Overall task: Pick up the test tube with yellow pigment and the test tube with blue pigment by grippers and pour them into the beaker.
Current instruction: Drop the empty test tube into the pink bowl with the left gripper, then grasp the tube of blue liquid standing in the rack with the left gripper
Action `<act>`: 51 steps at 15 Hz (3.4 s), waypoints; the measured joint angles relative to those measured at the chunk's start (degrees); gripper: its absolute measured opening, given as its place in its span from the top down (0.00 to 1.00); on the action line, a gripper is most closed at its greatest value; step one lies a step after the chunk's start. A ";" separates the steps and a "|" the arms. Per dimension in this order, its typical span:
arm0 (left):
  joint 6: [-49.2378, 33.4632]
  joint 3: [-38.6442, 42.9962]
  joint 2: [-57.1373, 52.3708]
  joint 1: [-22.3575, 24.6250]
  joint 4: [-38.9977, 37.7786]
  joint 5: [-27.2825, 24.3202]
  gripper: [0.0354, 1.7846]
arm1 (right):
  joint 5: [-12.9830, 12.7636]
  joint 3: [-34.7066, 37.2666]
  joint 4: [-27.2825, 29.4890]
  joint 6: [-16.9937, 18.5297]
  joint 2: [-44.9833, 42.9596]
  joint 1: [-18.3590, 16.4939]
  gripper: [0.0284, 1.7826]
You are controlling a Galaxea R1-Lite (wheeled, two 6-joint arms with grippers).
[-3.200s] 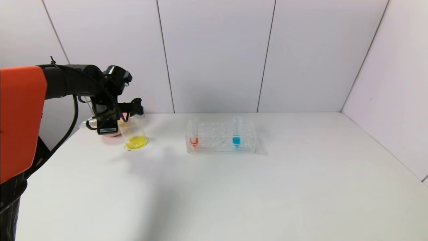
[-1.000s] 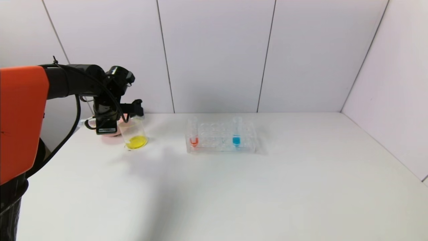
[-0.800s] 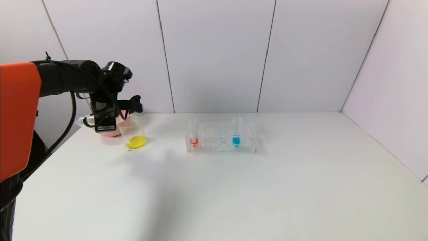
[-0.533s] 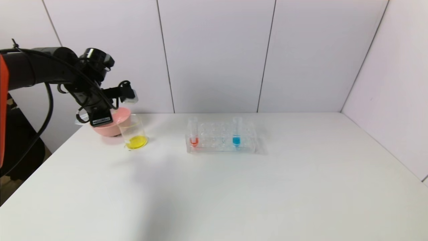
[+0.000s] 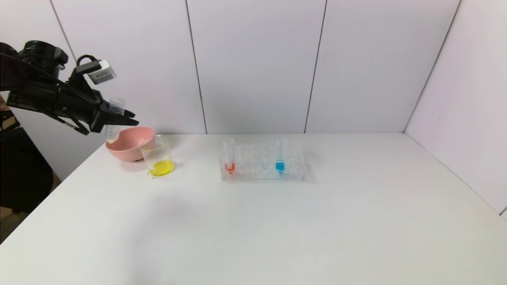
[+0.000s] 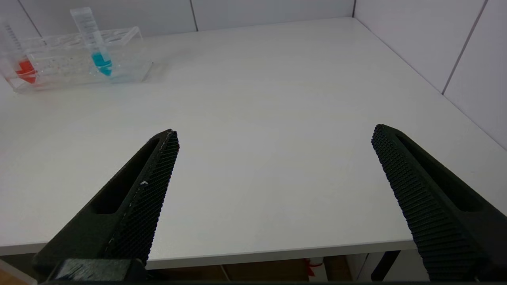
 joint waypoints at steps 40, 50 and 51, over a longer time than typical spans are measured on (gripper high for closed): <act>-30.93 3.11 -2.52 0.49 -35.62 22.86 0.00 | 0.00 0.00 0.00 0.00 0.00 0.00 0.00; -38.45 1.73 -21.85 -38.58 -31.45 88.59 0.00 | 0.00 0.00 0.00 0.00 0.00 0.00 0.00; -39.06 2.45 -22.69 -43.85 -32.11 92.44 0.00 | 0.00 0.00 0.00 0.00 0.00 0.00 0.00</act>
